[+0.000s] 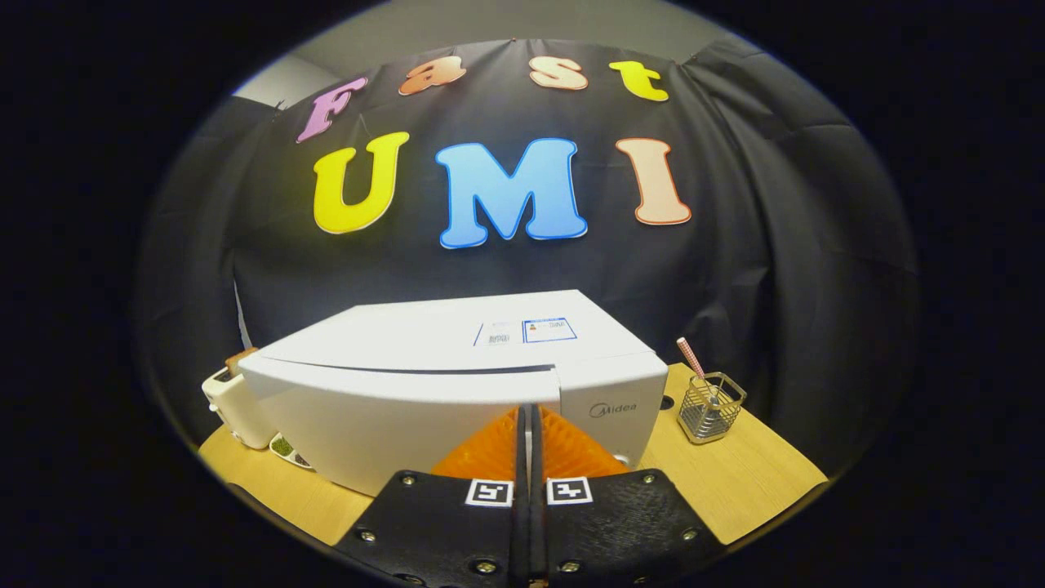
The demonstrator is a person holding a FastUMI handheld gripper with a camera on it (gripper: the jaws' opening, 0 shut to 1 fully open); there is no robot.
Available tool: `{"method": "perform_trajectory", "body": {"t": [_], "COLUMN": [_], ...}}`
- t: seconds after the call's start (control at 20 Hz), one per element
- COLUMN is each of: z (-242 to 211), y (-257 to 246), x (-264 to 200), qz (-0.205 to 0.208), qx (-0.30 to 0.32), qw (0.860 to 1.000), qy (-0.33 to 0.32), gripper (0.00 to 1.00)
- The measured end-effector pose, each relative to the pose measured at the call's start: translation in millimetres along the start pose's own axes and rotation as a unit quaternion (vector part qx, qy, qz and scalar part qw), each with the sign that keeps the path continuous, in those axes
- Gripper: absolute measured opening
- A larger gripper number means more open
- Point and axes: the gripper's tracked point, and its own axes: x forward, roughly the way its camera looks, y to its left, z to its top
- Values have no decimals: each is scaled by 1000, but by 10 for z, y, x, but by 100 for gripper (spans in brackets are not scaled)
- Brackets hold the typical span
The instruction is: Open the microwave, put the food inside, and close the microwave door.
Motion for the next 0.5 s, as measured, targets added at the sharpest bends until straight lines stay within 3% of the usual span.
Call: {"method": "perform_trajectory", "body": {"t": [0.3,0.5], "z": [-3,19], "y": [-23,-20], "x": [124,92], "qz": [21,30], "qx": [-24,-2], "qw": [999,999], "qy": [-16,-16], "gripper": [2,2]}}
